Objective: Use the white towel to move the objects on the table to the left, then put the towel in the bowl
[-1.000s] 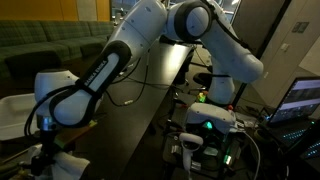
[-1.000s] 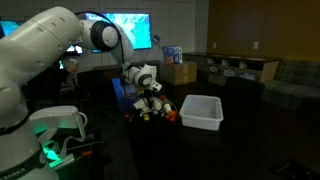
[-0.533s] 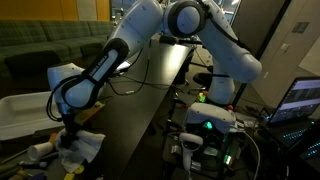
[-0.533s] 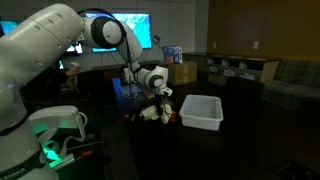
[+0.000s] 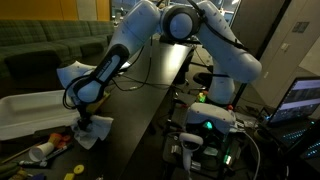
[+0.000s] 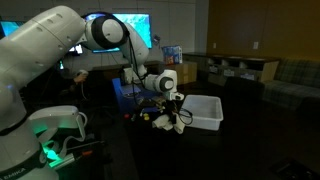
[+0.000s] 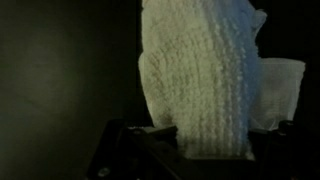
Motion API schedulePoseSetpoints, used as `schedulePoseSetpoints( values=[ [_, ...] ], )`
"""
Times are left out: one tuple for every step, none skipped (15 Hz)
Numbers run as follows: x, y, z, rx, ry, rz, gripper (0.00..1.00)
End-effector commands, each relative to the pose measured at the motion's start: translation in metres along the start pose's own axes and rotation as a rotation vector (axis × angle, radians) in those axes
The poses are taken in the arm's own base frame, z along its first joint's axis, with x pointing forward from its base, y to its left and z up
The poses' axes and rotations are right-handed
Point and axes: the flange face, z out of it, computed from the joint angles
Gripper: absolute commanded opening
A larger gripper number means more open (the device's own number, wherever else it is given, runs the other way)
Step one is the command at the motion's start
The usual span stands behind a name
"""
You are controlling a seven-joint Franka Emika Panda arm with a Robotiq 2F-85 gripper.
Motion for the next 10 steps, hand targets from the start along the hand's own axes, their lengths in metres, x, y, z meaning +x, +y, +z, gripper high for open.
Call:
schedulePoseSetpoints(
  values=[
    [0.018, 0.002, 0.009, -0.068, 0.012, 0.029, 0.09],
    [0.022, -0.001, 0.014, -0.070, 0.011, 0.034, 0.09],
    [0.025, -0.005, 0.016, -0.068, 0.010, 0.040, 0.09],
    [0.029, -0.009, 0.020, -0.064, 0.006, 0.047, 0.08],
    [0.032, -0.015, 0.022, -0.062, 0.008, 0.057, 0.09],
    [0.038, -0.021, 0.023, -0.057, 0.016, 0.079, 0.09],
    [0.043, -0.027, 0.025, -0.050, 0.021, 0.103, 0.10],
    [0.048, -0.031, 0.026, -0.046, 0.030, 0.134, 0.11],
    [0.053, -0.035, 0.026, -0.045, 0.034, 0.157, 0.11],
    [0.058, -0.038, 0.028, -0.046, 0.038, 0.177, 0.11]
  ],
)
